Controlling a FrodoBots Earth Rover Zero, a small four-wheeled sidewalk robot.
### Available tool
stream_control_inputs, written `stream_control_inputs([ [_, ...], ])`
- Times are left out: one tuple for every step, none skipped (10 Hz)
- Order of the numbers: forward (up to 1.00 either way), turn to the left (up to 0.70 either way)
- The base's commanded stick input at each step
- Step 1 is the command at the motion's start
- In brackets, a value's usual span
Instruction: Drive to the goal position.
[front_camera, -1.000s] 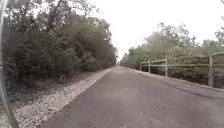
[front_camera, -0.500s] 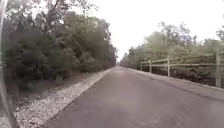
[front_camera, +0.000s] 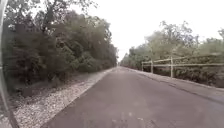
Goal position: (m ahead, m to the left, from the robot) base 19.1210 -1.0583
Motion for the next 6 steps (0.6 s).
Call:
stream_control_inputs([
  [0.70, 0.00],
  [0.70, 0.00],
  [0.70, 0.00],
  [0.70, 0.00],
  [0.70, 0.00],
  [0.70, 0.00],
])
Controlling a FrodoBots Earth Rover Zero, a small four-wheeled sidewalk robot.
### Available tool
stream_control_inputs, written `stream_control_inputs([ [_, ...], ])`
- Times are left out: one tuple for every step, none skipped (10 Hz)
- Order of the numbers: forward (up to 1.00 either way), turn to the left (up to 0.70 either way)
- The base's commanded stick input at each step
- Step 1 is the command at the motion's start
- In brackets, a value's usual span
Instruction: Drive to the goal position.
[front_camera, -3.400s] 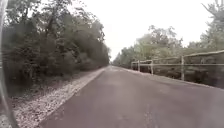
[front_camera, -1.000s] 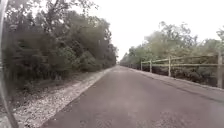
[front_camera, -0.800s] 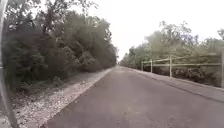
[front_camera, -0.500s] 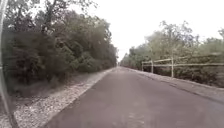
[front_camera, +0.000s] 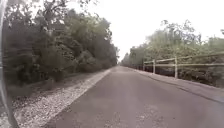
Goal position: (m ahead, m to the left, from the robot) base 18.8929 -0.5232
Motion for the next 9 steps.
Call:
stream_control_inputs([
  [0.70, -0.05],
  [0.70, -0.10],
  [0.70, -0.23],
  [0.70, -0.15],
  [0.70, 0.00],
  [0.70, 0.00],
  [0.70, 0.00],
  [0.70, 0.00],
  [0.70, 0.00],
])
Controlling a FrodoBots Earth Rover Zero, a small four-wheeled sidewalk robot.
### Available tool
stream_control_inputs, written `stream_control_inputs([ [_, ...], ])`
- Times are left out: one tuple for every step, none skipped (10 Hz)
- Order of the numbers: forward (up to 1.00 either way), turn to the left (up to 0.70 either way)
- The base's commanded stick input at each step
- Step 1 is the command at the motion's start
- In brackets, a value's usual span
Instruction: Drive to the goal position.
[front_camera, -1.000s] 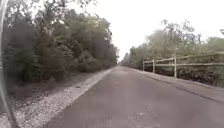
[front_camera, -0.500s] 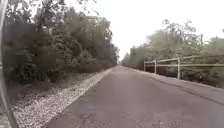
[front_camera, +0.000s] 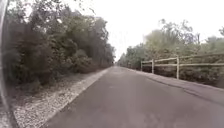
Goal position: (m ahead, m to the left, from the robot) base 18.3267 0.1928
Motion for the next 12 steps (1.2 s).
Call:
stream_control_inputs([
  [0.70, 0.00],
  [0.70, 0.00],
  [0.70, 0.00],
  [0.70, 0.00],
  [0.70, 0.00],
  [0.70, -0.03],
  [0.70, -0.07],
  [0.70, -0.03],
  [0.70, 0.00],
  [0.70, 0.00],
  [0.70, 0.00],
  [0.70, 0.00],
])
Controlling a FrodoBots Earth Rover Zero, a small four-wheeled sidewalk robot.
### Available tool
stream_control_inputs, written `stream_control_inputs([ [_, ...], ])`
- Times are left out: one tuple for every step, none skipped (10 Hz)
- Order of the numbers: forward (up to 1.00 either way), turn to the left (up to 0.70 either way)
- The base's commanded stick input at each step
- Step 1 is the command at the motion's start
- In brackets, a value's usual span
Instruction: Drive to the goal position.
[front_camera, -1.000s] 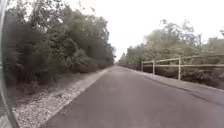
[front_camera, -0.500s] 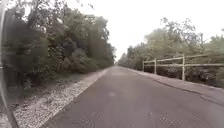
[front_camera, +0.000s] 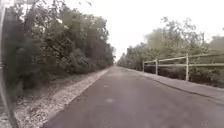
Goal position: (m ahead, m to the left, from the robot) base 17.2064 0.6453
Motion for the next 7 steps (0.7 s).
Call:
stream_control_inputs([
  [0.70, 0.00],
  [0.70, 0.00],
  [0.70, 0.00],
  [0.70, 0.00],
  [0.70, 0.00],
  [0.70, 0.00],
  [0.70, 0.00],
])
